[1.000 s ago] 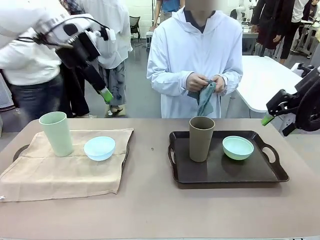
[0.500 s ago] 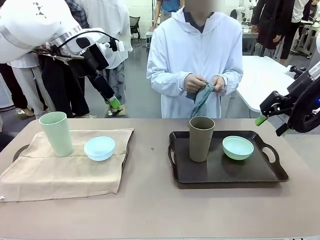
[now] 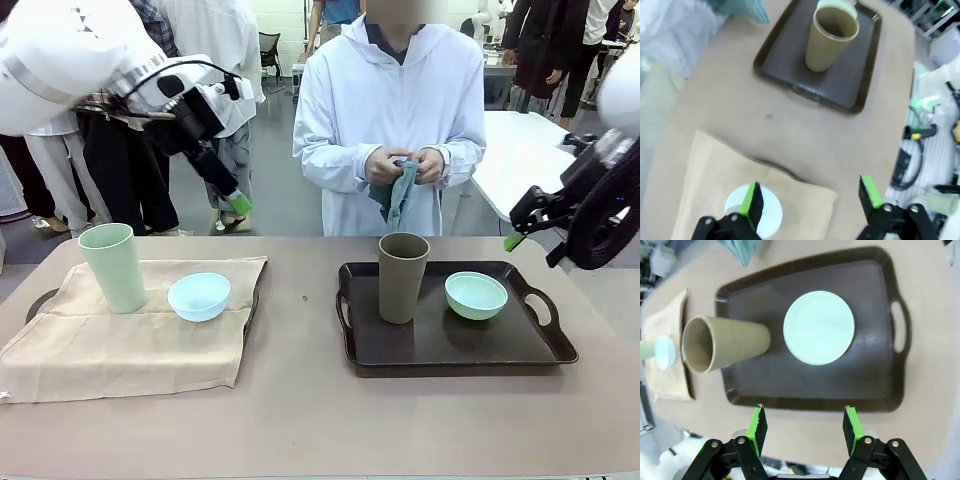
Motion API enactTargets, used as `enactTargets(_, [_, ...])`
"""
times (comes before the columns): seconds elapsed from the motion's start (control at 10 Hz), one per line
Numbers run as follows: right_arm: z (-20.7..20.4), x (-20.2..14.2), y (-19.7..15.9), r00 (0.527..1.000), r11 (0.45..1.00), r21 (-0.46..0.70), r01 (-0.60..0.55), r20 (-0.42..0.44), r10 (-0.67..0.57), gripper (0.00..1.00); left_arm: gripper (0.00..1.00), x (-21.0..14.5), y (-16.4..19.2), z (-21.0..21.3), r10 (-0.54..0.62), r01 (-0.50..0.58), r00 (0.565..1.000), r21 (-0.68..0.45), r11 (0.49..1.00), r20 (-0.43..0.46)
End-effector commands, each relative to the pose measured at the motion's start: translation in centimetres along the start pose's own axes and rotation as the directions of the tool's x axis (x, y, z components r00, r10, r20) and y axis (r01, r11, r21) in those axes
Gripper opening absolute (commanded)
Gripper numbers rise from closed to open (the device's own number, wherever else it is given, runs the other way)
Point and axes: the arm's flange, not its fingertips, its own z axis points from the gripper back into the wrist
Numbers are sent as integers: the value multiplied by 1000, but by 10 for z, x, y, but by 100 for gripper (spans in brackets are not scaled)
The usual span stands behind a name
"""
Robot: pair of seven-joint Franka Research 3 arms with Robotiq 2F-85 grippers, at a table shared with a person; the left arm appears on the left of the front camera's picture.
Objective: Set up a tray with a mat and arrange the tableware.
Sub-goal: Pick up the Picnic Bowl and Reusable plastic cup from the Handle tray in front of the human's position and hold them in the air.
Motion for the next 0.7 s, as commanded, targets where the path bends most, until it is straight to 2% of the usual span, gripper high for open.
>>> enactTargets(0.0, [-16, 27, 15, 1000, 994, -105, -15, 17, 17, 80, 100, 21, 0, -56, -116, 125, 987, -76, 989, 112])
enactTargets(0.2, [-33, 31, 10, 999, 995, -101, -24, -37, 20, 80, 100, 37, -6, -100, -244, 262, 957, -104, 959, 155])
enactTargets(0.4, [-43, 34, -1, 998, 996, -92, 8, -59, -13, 80, 100, 60, -5, -144, -382, 393, 916, -83, 916, 124])
enactTargets(0.6, [-48, 36, -8, 998, 997, -80, 20, -62, -25, 80, 100, 82, 7, -171, -413, 421, 906, -86, 903, 94])
